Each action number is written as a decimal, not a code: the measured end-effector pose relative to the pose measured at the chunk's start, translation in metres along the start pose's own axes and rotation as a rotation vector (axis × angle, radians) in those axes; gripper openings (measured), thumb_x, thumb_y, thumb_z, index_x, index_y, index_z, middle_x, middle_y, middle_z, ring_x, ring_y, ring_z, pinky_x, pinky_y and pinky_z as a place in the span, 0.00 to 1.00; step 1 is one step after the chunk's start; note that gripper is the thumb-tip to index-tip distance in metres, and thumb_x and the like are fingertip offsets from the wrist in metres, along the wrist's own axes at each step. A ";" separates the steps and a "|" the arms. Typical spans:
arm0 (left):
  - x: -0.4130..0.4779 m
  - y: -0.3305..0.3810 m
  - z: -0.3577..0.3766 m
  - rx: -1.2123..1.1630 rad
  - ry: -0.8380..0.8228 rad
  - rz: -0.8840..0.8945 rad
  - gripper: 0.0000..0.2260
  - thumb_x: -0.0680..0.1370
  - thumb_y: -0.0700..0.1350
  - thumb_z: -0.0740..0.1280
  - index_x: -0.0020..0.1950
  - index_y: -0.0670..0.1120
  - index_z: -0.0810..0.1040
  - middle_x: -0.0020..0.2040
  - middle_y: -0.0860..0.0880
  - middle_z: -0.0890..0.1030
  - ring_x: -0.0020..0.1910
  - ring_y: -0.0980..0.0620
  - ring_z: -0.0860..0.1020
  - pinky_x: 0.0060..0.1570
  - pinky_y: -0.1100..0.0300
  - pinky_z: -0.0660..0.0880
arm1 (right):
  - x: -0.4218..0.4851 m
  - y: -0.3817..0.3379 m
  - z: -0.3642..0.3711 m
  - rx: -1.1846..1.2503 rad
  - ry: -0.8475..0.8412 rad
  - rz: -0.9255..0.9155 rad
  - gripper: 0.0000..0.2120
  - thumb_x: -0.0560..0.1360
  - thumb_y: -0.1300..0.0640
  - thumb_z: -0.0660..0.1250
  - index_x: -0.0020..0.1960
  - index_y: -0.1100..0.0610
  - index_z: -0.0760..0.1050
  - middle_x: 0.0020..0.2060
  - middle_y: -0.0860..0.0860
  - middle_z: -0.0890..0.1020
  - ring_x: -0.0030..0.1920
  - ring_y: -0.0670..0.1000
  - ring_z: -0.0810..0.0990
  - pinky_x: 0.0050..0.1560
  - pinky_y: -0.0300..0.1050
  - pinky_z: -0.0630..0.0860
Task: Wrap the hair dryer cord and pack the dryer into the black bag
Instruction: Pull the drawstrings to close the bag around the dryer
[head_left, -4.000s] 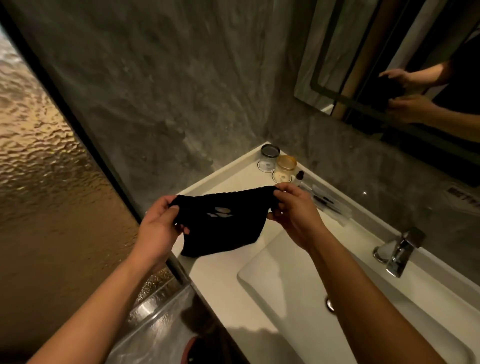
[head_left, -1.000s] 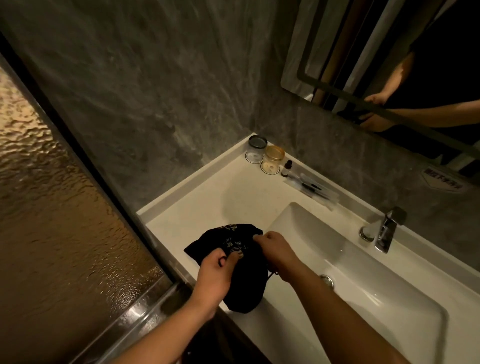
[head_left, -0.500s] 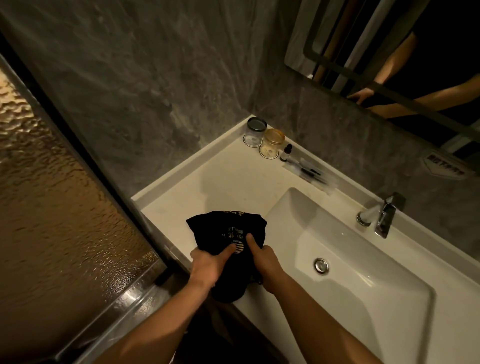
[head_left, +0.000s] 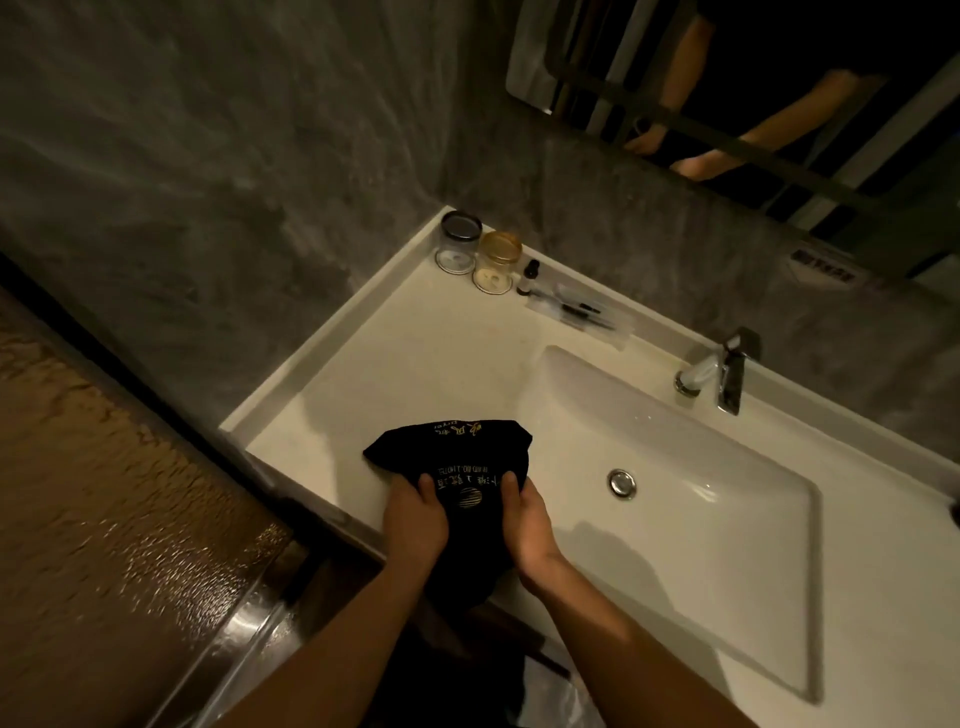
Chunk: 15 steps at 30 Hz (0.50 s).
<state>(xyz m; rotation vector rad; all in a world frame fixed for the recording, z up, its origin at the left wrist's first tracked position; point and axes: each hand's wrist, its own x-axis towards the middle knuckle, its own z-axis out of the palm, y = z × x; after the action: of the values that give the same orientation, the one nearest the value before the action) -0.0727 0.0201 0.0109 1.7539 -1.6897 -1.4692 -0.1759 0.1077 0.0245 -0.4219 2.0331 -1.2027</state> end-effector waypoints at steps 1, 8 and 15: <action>-0.003 -0.002 0.000 0.006 -0.005 0.036 0.18 0.84 0.45 0.57 0.72 0.38 0.66 0.62 0.35 0.78 0.60 0.35 0.77 0.50 0.57 0.67 | -0.002 0.004 -0.002 -0.007 0.016 -0.013 0.17 0.87 0.51 0.53 0.65 0.56 0.76 0.58 0.51 0.83 0.57 0.48 0.82 0.55 0.33 0.75; -0.042 0.006 0.020 -0.076 -0.151 0.221 0.16 0.85 0.47 0.55 0.72 0.44 0.67 0.58 0.48 0.77 0.53 0.52 0.75 0.51 0.61 0.68 | -0.024 0.021 -0.048 0.036 0.160 -0.025 0.19 0.87 0.49 0.54 0.71 0.56 0.75 0.62 0.51 0.82 0.65 0.50 0.79 0.66 0.42 0.74; -0.090 0.036 0.076 -0.058 -0.366 0.445 0.15 0.85 0.45 0.56 0.71 0.44 0.69 0.58 0.52 0.76 0.56 0.52 0.75 0.55 0.60 0.69 | -0.060 0.045 -0.142 0.075 0.234 -0.050 0.20 0.87 0.46 0.53 0.73 0.53 0.72 0.64 0.49 0.82 0.65 0.47 0.79 0.68 0.45 0.74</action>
<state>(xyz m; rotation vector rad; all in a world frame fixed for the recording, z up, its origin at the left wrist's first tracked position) -0.1346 0.1206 0.0459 1.0222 -2.0196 -1.6636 -0.2342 0.2550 0.0537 -0.3086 2.1758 -1.4100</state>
